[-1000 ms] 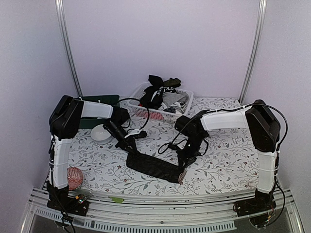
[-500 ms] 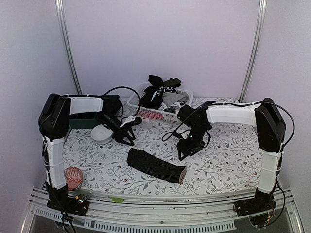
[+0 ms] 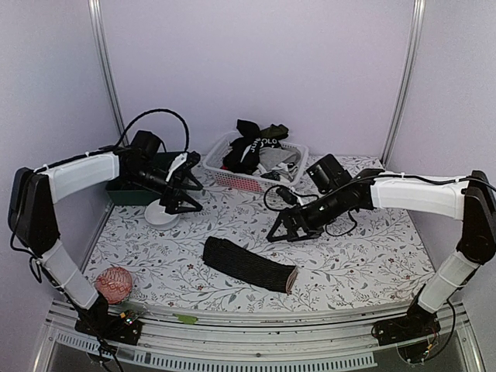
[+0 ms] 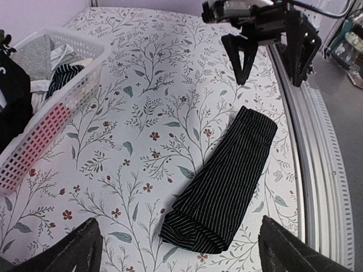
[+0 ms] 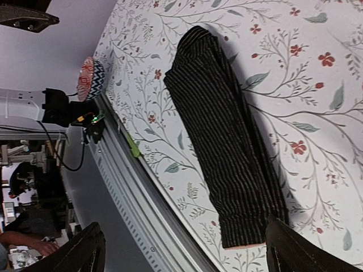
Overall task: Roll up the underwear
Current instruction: Adjust the underwear at the center of the board.
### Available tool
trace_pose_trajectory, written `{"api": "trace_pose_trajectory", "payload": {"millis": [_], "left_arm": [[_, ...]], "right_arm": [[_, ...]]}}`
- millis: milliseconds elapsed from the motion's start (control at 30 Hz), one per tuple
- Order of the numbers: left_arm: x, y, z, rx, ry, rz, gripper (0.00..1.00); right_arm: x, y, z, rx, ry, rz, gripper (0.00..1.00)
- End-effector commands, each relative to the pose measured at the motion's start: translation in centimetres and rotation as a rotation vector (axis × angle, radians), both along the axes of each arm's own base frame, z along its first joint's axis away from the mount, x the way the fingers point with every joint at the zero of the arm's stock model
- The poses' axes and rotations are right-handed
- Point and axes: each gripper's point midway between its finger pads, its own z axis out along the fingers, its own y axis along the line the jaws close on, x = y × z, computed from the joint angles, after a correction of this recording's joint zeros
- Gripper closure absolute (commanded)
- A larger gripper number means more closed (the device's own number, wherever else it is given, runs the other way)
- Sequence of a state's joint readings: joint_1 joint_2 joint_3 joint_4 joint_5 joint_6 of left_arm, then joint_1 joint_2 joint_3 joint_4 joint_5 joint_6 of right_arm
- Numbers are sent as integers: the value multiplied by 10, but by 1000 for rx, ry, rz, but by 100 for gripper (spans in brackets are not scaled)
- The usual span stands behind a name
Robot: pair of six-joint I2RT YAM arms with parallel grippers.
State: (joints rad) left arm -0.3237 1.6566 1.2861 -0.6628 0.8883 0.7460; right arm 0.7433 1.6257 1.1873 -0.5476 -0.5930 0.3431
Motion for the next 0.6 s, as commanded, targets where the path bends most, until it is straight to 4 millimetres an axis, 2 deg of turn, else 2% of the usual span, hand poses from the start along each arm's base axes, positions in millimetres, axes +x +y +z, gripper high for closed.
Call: {"api": "trace_pose_trajectory", "payload": {"millis": [0,100,200,300,433,500,567], "left_arm": [[-16,-6,2,-75,70,23,4],[-27,-8,1,-95,81,34,4],[-40,-15,-4,-98,98,24,4],[-52,-22,-14,-84,125,9,4],[-62,-31,-29,-69,174,7,4],[-65,-34,-37,-62,202,9,4],[-66,-37,-45,-53,234,8,4]], "right_arm": [[-24,36,15,259,178,85,1],[-42,48,-3,266,274,149,0],[-47,51,-31,234,340,156,0],[-46,44,-61,177,385,120,0],[-55,29,-104,89,471,80,0],[-58,25,-116,58,500,73,0],[-56,26,-117,46,498,71,0]]}}
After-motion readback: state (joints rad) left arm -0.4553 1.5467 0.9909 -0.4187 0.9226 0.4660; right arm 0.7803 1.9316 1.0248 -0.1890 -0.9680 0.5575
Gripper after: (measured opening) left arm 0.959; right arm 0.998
